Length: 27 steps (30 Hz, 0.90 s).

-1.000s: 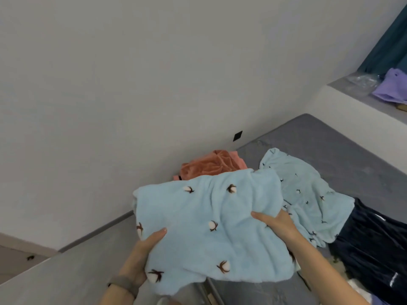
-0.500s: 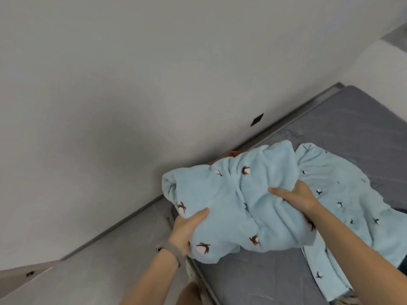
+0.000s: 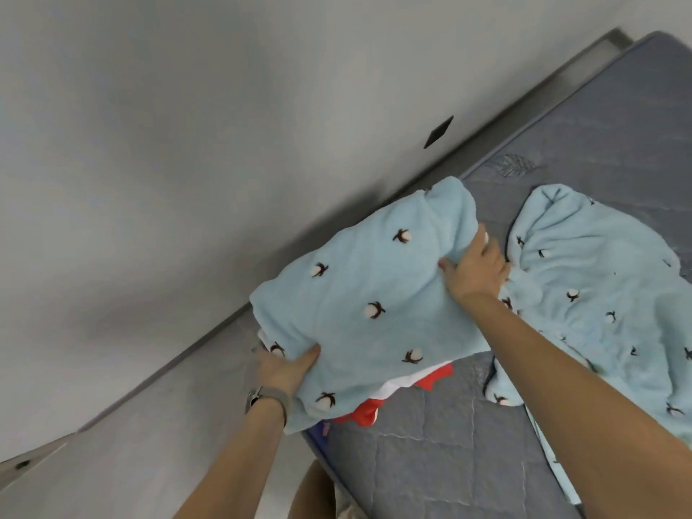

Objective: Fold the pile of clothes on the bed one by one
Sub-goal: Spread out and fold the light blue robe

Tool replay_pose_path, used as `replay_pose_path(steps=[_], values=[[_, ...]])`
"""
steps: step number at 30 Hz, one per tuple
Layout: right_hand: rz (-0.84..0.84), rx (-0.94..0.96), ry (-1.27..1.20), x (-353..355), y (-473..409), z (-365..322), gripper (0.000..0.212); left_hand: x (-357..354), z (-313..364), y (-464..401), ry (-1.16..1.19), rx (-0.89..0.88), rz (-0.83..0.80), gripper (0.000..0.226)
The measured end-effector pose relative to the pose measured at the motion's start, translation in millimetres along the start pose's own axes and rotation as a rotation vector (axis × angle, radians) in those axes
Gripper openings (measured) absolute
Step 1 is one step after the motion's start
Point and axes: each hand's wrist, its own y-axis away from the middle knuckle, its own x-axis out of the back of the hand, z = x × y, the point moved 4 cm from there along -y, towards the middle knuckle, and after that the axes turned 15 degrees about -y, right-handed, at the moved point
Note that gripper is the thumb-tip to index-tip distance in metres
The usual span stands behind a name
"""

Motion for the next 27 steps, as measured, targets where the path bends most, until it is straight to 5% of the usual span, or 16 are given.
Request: replay_pose_path(steps=[3,5,7,13,27], values=[[0.104,0.175,-0.021,1.5,13.3,-28.1,0.087,17.4,35.0,11.5,-0.519,-0.428,0.386,0.125],[0.094,0.341,-0.003,-2.9,25.1,-49.2,0.076,13.6,61.7,26.9,-0.748,-0.706,0.482,0.118],[-0.001,0.392,0.09,-14.9,29.7,-56.3,0.069,-2.8,70.2,22.7,-0.943,-0.803,0.43,0.119],[-0.238,0.273,0.234,-51.9,-7.3,-5.3,0.076,-65.0,74.9,1.8,-1.311,-0.8,0.209,0.136],[-0.069,0.424,0.177,-113.0,-55.0,28.2,0.073,-111.4,69.3,-65.7,-1.176,-0.728,0.293,0.139]])
